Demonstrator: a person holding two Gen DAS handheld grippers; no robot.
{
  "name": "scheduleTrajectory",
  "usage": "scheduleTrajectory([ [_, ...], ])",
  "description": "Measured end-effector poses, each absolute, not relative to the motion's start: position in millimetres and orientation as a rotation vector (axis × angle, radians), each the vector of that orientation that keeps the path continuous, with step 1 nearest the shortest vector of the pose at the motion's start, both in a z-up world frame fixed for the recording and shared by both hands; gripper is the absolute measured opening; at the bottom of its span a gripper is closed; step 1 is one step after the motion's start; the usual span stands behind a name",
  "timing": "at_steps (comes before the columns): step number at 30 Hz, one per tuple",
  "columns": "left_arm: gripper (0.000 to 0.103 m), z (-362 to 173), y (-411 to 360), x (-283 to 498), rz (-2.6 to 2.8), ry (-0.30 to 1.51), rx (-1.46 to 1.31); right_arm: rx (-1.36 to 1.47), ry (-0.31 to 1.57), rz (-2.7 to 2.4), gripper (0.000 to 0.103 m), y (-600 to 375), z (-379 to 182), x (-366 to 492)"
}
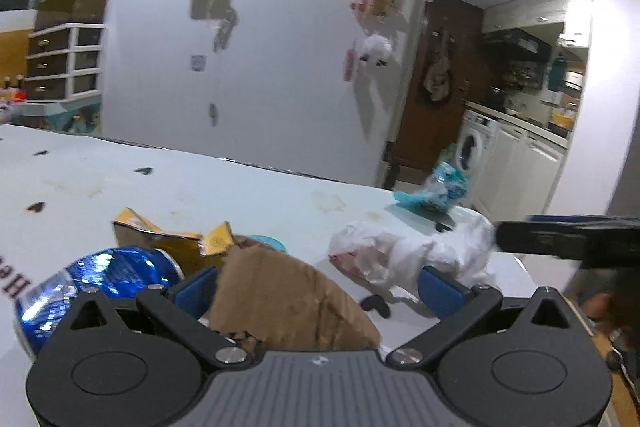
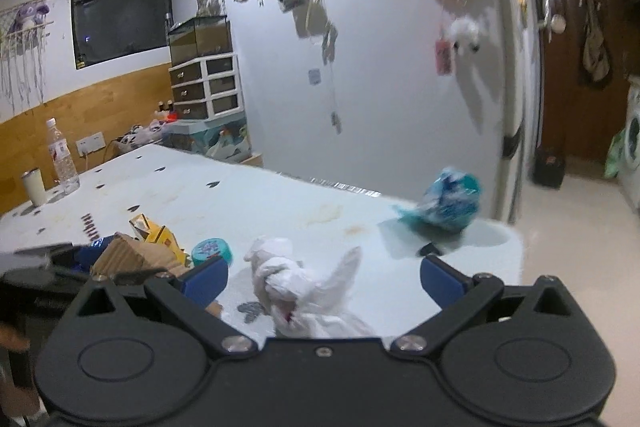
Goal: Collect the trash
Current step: 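Grasp the brown cardboard with the left tool while the right tool grasps the white plastic bag, then carry the held cardboard and plastic bag from the counter over the bin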
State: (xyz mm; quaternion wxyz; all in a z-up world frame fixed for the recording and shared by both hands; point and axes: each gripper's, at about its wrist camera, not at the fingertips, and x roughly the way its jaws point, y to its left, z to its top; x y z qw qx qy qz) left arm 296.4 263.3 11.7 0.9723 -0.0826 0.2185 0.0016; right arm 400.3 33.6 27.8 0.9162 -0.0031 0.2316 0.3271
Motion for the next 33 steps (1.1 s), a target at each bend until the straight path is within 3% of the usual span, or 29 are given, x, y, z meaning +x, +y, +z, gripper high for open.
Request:
scheduleTrajectory([
  [10, 0.103, 1, 235, 297, -0.035, 0.532, 0.035, -0.196, 0.502, 0.681, 0.102, 76, 3, 412],
  [12, 0.103, -3, 232, 296, -0.035, 0.551, 0.062, -0.19, 0.526, 0.696, 0.09, 79, 4, 413],
  [18, 0.102, -9, 239, 298, 0.02, 0.56, 0.06, -0.221, 0.588, 0.695, 0.072, 93, -3, 411],
  [20, 0.098, -9, 243, 298, 0.014, 0.551, 0.035, -0.197, 0.6, 0.688, 0.067, 93, -3, 411],
  [22, 0.085, -10, 245, 300, 0.014, 0.553, 0.02, -0.175, 0.611, 0.696, 0.058, 93, -2, 410],
  [24, 0.074, -10, 247, 302, 0.02, 0.56, 0.015, -0.165, 0.631, 0.699, 0.04, 94, -3, 409],
  [25, 0.065, -11, 247, 302, 0.017, 0.566, 0.012, -0.161, 0.633, 0.695, 0.04, 94, -3, 408],
  [28, 0.051, -12, 246, 302, 0.01, 0.579, 0.009, -0.157, 0.633, 0.692, 0.039, 94, -3, 405],
  [33, 0.047, -8, 247, 296, 0.013, 0.558, -0.034, -0.139, 0.633, 0.673, 0.037, 89, -2, 396],
])
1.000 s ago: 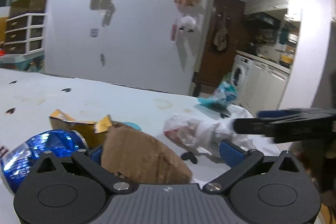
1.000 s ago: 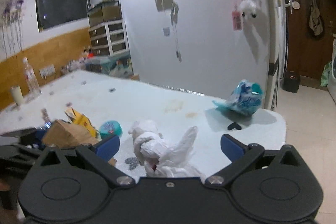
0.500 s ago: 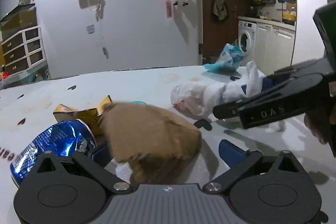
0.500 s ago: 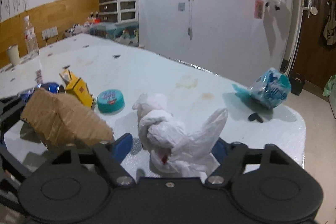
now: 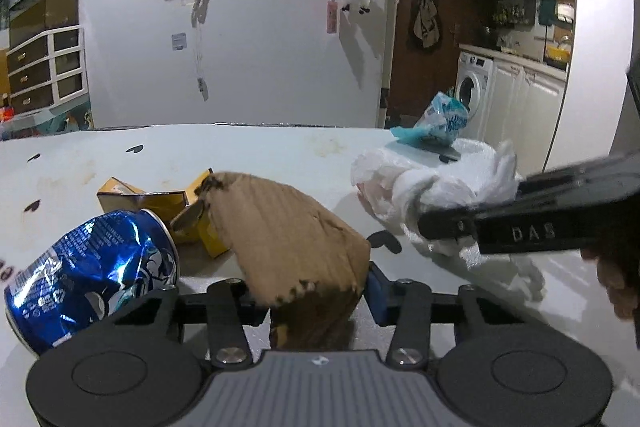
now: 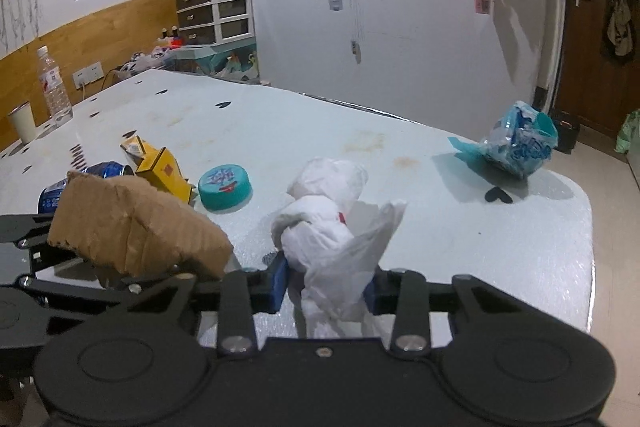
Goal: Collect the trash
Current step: 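Carry the held cardboard and plastic bag from the counter over the bin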
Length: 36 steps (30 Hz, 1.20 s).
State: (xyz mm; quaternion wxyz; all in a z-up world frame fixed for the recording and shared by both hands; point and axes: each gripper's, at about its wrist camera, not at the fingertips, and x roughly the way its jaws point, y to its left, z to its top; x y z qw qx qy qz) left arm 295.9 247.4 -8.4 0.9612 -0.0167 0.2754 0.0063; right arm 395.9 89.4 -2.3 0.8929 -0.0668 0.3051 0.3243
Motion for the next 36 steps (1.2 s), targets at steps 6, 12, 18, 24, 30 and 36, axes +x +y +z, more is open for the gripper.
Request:
scheduleTrajectory([
  [6, 0.046, -3, 244, 289, 0.026, 0.542, -0.093, -0.098, 0.618, 0.663, 0.037, 69, 0, 379],
  [12, 0.046, 1, 231, 280, 0.037, 0.53, -0.127, -0.072, 0.586, 0.602, 0.037, 36, 6, 361],
  [18, 0.046, 1, 206, 273, 0.011, 0.535, -0.148, -0.055, 0.559, 0.551, 0.037, -8, 11, 342],
  [24, 0.046, 8, 164, 264, -0.033, 0.509, -0.132, -0.047, 0.529, 0.491, 0.037, -56, 12, 318],
  [30, 0.046, 10, 113, 258, -0.103, 0.504, -0.11, -0.019, 0.506, 0.417, 0.037, -112, 13, 292],
  [36, 0.046, 8, 60, 254, -0.203, 0.515, -0.106, 0.013, 0.502, 0.331, 0.037, -165, 8, 271],
])
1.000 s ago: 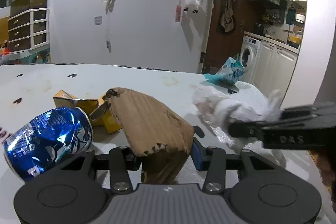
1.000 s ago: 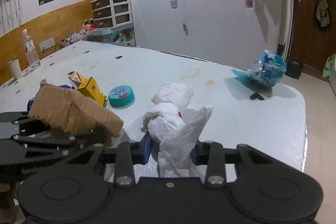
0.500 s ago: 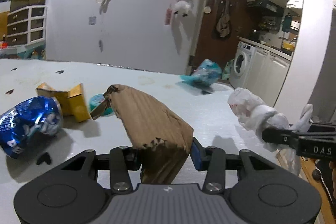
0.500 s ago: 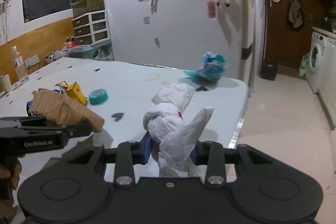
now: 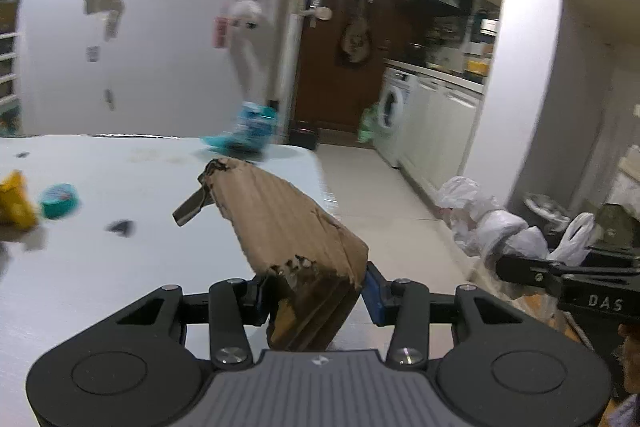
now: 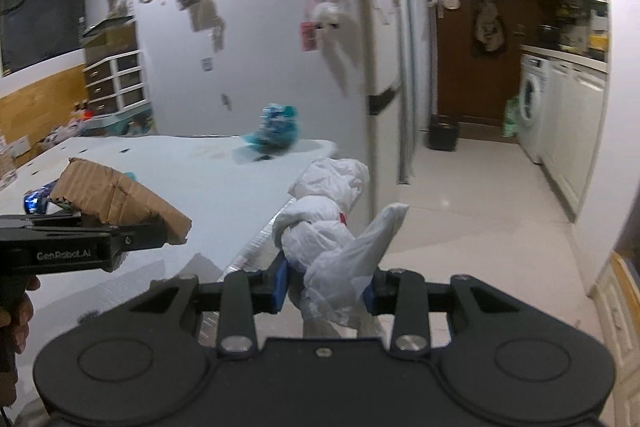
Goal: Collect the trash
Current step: 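Carry the held cardboard and plastic bag from the counter over the bin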
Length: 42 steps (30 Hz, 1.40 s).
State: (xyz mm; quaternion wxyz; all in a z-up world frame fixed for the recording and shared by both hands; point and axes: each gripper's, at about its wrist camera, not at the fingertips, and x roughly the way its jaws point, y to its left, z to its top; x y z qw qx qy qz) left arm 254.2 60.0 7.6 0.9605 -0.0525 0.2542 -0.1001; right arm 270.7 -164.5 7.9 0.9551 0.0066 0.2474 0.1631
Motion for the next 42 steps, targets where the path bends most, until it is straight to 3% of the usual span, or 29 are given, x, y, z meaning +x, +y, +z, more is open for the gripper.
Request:
scheduleTrajectory([
  [16, 0.046, -20, -66, 247, -0.381, 0.61, -0.025, 0.109, 0.546, 0.142, 0.037, -276, -36, 228],
  [29, 0.046, -119, -136, 299, -0.388, 0.888, 0.009, 0.232, 0.805, 0.052, 0.037, -325, -138, 269],
  [42, 0.046, -220, -135, 349, -0.352, 1.147, 0.012, 0.229, 1.072, 0.033, 0.037, -332, -230, 314],
])
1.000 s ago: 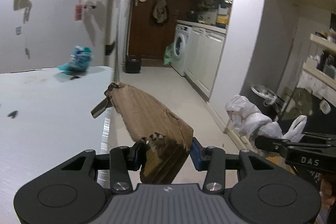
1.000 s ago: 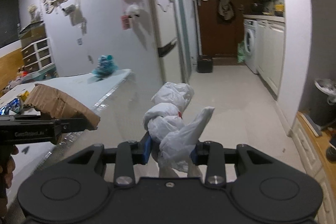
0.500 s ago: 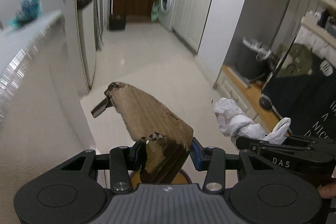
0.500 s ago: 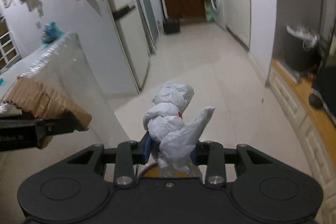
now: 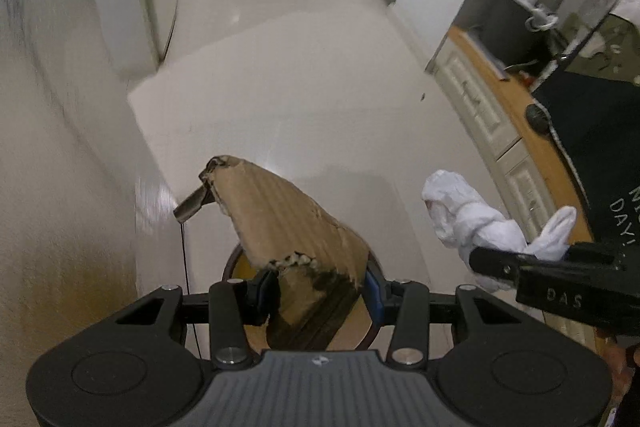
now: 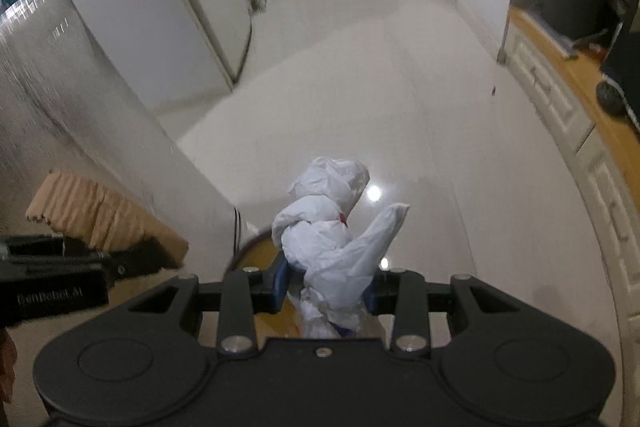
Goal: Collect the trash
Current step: 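Carry the held cardboard and plastic bag from the counter over the bin, then open the left tool over the bin while the right tool releases the bag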
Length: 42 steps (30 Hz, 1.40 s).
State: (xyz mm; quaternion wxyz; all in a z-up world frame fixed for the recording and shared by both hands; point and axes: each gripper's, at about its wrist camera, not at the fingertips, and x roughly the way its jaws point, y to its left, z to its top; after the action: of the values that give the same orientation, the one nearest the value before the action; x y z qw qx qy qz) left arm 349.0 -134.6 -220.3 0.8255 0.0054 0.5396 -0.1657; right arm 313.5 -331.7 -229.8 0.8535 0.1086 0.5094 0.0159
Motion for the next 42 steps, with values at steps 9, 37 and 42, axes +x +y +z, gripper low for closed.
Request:
scheduleTrajectory([
  [9, 0.046, -270, -113, 366, -0.286, 1.261, -0.095, 0.192, 1.209, 0.101, 0.038, -308, -280, 337],
  [37, 0.065, -356, -114, 370, -0.27, 1.409, -0.148, 0.209, 1.323, 0.101, 0.04, -303, -333, 346],
  [42, 0.065, -358, -110, 372, -0.249, 1.403, -0.142, 0.191, 1.33, 0.105, 0.04, -302, -332, 345],
])
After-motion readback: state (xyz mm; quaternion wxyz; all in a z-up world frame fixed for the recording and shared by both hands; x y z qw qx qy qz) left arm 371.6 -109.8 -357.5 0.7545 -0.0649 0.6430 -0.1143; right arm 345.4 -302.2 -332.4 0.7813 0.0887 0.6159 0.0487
